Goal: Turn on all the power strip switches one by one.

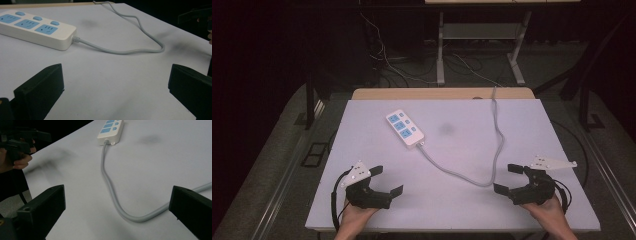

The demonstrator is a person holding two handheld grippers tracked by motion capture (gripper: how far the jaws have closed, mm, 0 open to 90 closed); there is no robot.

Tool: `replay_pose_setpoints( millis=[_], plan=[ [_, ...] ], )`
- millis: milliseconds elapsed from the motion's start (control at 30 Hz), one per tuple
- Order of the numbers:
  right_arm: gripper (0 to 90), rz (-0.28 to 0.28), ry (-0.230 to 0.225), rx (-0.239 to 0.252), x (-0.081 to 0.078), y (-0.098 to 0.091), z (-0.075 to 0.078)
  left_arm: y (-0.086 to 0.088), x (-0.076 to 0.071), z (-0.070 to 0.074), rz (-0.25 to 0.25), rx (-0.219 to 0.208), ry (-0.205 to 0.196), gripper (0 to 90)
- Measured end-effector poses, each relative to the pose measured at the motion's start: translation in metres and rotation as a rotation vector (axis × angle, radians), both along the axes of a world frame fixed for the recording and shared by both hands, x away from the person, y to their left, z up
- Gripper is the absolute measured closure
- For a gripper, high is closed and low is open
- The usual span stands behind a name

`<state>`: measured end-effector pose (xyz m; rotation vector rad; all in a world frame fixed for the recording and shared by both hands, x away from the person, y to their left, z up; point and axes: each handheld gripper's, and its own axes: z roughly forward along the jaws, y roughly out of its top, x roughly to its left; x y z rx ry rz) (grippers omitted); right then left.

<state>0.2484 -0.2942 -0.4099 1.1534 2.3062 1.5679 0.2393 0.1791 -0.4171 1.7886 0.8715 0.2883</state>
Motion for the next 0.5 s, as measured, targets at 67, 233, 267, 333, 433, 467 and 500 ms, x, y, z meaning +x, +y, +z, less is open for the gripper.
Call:
replay_pose_setpoints(
  millis=[67, 233, 267, 333, 433, 467, 500],
  plan=[
    [0.6, 0.002, -0.005, 0.000, 0.0000, -0.0002, 0.0000, -0.0002, -0.0009, 0.0003, 0.002, 0.001, -0.005, 0.0],
    [0.6, 0.003, -0.005, -0.006, -0.0010, 0.0000, 0.0000, 0.0000, -0.0008, 0.0004, 0.004, 0.004, -0.003, 0.0],
    [0.6, 0.004, -0.004, -0.005, -0.0012, 0.0002, 0.0000, 0.0001, -0.0006, 0.0004, 0.005, 0.006, -0.002, 0.0],
    [0.6, 0.006, -0.002, -0.005, -0.0013, 0.0006, -0.0001, 0.0001, -0.0006, 0.0004, 0.006, 0.008, -0.001, 0.0],
    [0.6, 0.007, 0.000, -0.008, -0.0011, 0.0012, -0.0005, 0.0000, -0.0006, 0.0005, 0.008, 0.009, 0.000, 0.0],
    [0.6, 0.008, -0.001, -0.009, -0.0011, 0.0013, -0.0007, 0.0001, -0.0006, 0.0007, 0.008, 0.009, 0.000, 0.0],
    [0.6, 0.010, -0.002, -0.010, -0.0011, 0.0014, -0.0007, 0.0001, -0.0007, 0.0009, 0.009, 0.008, -0.001, 0.0]
  ],
)
